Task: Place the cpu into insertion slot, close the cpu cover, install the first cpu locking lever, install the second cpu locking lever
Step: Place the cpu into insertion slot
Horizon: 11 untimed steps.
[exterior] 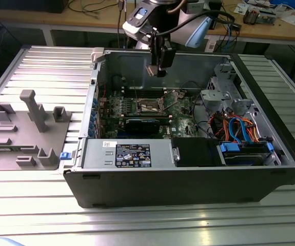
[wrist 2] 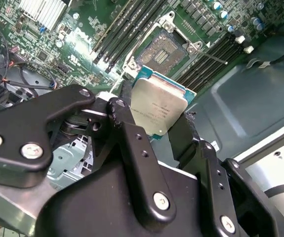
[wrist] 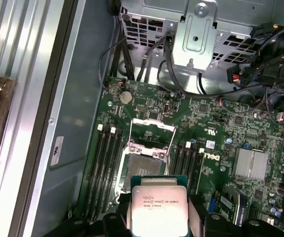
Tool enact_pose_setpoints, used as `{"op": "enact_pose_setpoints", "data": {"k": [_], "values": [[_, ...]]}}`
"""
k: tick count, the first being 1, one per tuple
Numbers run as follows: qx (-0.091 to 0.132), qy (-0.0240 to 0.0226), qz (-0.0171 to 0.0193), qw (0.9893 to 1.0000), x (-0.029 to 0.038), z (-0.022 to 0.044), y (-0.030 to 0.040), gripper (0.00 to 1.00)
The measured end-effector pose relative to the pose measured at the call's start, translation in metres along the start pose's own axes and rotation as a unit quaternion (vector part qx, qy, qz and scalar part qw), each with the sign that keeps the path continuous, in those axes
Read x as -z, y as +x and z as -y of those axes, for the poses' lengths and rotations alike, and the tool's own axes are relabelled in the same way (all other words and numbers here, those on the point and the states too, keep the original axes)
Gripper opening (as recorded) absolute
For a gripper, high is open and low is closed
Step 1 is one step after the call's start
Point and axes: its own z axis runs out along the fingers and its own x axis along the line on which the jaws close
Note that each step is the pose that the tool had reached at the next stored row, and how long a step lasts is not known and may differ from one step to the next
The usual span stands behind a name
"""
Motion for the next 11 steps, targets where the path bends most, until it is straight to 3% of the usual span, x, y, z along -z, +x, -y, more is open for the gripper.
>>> {"op": "enact_pose_setpoints", "data": {"k": [3,6,11], "values": [[-0.027,0.008,0.0003,0.9996,-0.0056,-0.0044,-0.0009,0.54],[-0.045,0.0082,0.0011,0.9989,-0.009,-0.0044,-0.0009,0.54],[-0.053,0.0087,0.0017,0.9985,-0.0108,-0.0045,-0.001,0.54]]}}
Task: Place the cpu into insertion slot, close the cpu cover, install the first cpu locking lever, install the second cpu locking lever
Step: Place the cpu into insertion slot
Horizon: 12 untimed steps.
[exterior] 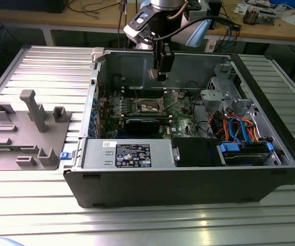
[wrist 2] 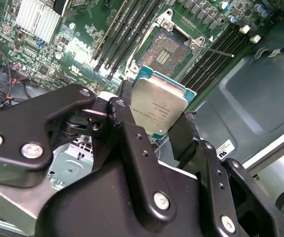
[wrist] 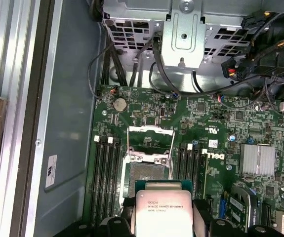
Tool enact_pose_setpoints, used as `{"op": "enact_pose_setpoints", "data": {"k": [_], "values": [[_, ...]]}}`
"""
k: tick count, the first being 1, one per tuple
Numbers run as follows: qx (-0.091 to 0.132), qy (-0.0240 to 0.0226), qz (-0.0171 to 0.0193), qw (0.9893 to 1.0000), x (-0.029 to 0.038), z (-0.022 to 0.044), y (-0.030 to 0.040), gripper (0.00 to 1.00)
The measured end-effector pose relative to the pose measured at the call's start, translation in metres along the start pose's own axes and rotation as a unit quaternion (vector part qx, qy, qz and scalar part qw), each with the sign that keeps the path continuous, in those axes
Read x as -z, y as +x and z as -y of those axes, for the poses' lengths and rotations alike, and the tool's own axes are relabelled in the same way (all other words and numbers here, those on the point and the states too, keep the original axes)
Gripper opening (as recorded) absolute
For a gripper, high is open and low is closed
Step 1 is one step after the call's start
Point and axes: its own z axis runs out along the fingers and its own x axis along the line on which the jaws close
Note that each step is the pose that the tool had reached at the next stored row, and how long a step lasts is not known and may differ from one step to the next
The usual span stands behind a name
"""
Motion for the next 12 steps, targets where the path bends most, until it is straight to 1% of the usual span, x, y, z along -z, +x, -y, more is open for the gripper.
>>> {"op": "enact_pose_setpoints", "data": {"k": [12], "values": [[-0.001,-0.0001,0.0,1.0,-0.0009,0.0,0.0,0.54]]}}
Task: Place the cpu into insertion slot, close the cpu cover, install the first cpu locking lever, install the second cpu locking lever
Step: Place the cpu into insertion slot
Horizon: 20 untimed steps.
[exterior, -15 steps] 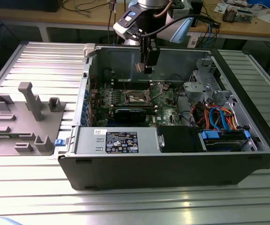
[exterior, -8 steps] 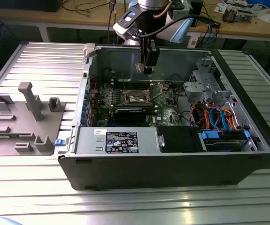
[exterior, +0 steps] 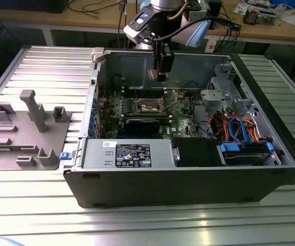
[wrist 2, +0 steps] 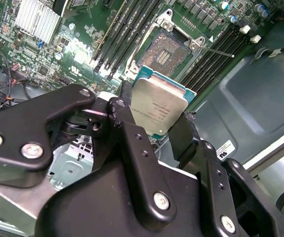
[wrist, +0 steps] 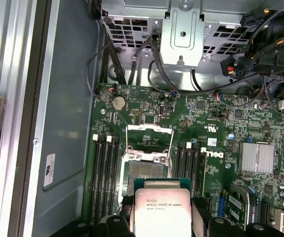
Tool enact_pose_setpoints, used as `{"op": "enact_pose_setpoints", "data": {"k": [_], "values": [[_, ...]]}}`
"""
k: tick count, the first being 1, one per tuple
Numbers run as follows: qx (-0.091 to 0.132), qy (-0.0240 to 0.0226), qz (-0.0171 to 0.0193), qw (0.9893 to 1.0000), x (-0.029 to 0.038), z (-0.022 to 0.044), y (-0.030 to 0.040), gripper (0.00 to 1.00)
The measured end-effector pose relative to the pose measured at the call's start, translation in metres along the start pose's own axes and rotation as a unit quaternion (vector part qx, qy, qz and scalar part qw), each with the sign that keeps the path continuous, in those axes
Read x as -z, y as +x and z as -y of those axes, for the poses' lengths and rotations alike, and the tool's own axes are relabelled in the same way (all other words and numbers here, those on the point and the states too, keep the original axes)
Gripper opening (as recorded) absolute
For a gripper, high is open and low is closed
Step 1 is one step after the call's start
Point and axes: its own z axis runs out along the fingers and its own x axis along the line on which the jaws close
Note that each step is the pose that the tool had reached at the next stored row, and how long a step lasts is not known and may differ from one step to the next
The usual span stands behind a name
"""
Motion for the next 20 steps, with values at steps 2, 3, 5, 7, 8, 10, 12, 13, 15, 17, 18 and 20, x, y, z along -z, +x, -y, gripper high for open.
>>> {"op": "enact_pose_setpoints", "data": {"k": [2,3,5,7,8,10,12,13,15,17,18,20], "values": [[-0.001,0.0,0.0,1.0,-0.0001,0.0,0.0,0.54],[-0.002,0.0,0.0001,1.0,-0.0002,0.0,0.0,0.54],[-0.004,-0.0001,0.0,1.0,-0.0007,0.0,0.0001,0.54],[-0.007,0.0002,0.0002,1.0,-0.0018,0.0001,0.0,0.54],[-0.008,0.0003,0.0002,1.0,-0.0028,0.0001,0.0001,0.54],[-0.008,0.0003,0.0003,1.0,-0.0029,0.0001,0.0,0.54],[-0.008,0.0003,0.0002,1.0,-0.0031,0.0003,0.0,0.54],[-0.008,0.0003,0.0003,1.0,-0.003,0.0003,0.0,0.54],[-0.008,0.0003,0.0002,1.0,-0.0031,0.0003,0.0,0.54],[-0.008,0.0003,0.0002,1.0,-0.0031,0.0003,0.0,0.54],[-0.008,0.0003,0.0002,1.0,-0.0031,0.0003,0.0001,0.54],[-0.008,0.0003,0.0002,1.0,-0.0031,0.0003,0.0,0.54]]}}
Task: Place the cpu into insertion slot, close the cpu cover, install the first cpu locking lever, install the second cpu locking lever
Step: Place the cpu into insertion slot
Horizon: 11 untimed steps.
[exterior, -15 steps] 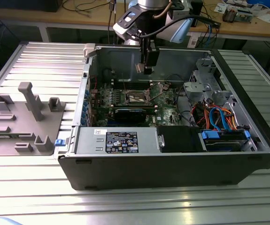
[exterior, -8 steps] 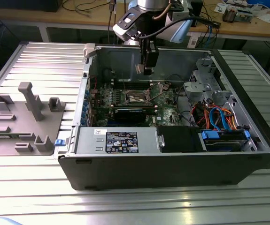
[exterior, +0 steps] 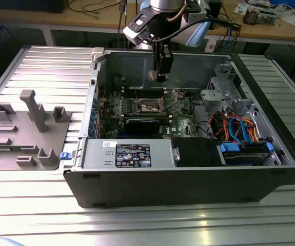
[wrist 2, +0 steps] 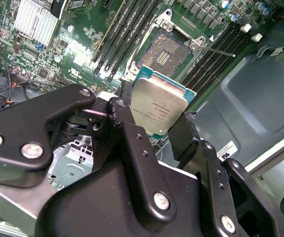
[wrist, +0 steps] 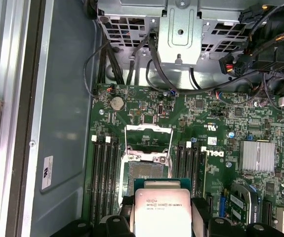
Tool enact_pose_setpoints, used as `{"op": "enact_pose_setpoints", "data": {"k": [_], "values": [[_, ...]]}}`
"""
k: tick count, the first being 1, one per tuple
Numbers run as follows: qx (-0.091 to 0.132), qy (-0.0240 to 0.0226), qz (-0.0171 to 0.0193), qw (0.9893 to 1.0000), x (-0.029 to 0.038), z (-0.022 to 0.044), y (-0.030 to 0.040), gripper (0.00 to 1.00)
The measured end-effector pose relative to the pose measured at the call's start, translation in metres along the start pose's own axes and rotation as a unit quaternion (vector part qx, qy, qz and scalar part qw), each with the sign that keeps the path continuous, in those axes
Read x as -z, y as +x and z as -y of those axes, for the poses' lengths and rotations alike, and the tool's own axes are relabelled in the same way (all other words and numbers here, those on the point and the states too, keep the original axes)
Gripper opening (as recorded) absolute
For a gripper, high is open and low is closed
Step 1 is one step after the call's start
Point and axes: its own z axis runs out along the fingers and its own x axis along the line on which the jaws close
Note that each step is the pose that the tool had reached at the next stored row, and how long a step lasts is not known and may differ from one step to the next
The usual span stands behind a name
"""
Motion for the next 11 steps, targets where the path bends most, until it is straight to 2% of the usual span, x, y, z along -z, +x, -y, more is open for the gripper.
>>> {"op": "enact_pose_setpoints", "data": {"k": [6,8,11], "values": [[-0.008,-0.002,0.0003,1.0,-0.0022,0.0,0.0014,0.54],[-0.018,-0.0055,0.001,0.9998,-0.0043,0.0,0.0023,0.54],[-0.019,-0.0108,0.0013,0.9998,-0.0075,0.0004,0.0028,0.54]]}}
